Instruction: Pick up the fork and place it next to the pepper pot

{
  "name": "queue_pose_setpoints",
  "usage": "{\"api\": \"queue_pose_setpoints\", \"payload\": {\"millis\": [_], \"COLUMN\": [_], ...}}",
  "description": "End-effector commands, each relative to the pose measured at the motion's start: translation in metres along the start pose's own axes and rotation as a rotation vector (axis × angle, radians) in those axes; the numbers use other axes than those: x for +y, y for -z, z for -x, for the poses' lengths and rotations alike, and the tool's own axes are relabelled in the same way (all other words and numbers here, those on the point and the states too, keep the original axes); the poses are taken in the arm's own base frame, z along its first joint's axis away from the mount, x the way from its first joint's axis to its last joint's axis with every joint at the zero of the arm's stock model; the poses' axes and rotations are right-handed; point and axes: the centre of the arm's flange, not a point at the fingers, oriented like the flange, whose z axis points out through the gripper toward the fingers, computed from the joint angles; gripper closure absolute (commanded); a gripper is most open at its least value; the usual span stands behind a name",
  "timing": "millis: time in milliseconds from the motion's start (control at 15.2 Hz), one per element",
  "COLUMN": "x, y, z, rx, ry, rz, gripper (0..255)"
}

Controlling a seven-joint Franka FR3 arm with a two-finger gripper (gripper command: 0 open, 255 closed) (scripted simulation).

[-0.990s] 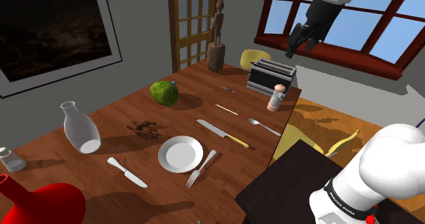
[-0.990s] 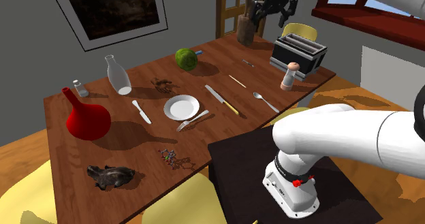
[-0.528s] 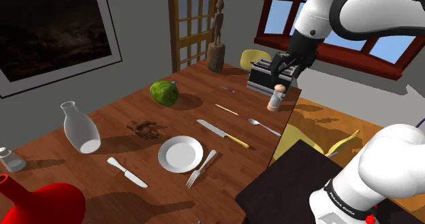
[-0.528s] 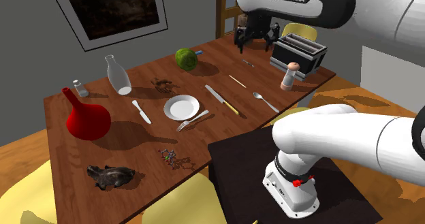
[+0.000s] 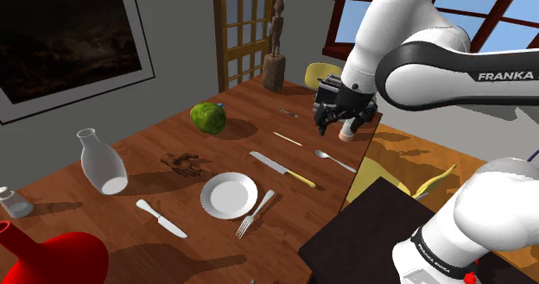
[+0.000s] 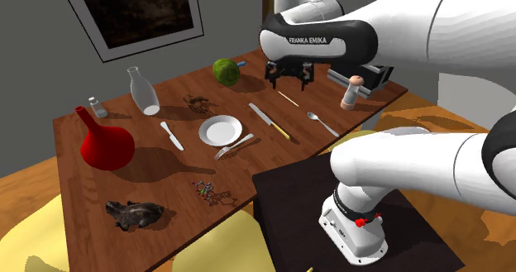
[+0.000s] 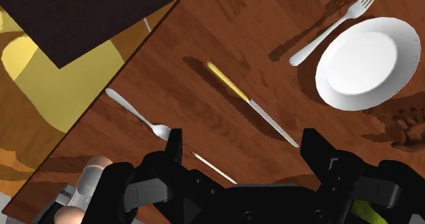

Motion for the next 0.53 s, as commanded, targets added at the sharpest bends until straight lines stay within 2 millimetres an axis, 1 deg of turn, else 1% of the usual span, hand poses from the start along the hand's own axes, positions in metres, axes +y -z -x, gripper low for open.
{"api": "queue_pose_setpoints", "payload": {"millis": [0, 462], "x": [-0.018, -0.076], "y": [-0.018, -0.089], "z": [0.011, 0.033], "rx": [-0.004, -0.021], "ry": [-0.056, -0.236], "rz": [0.006, 0.029], "gripper": [0, 0]}}
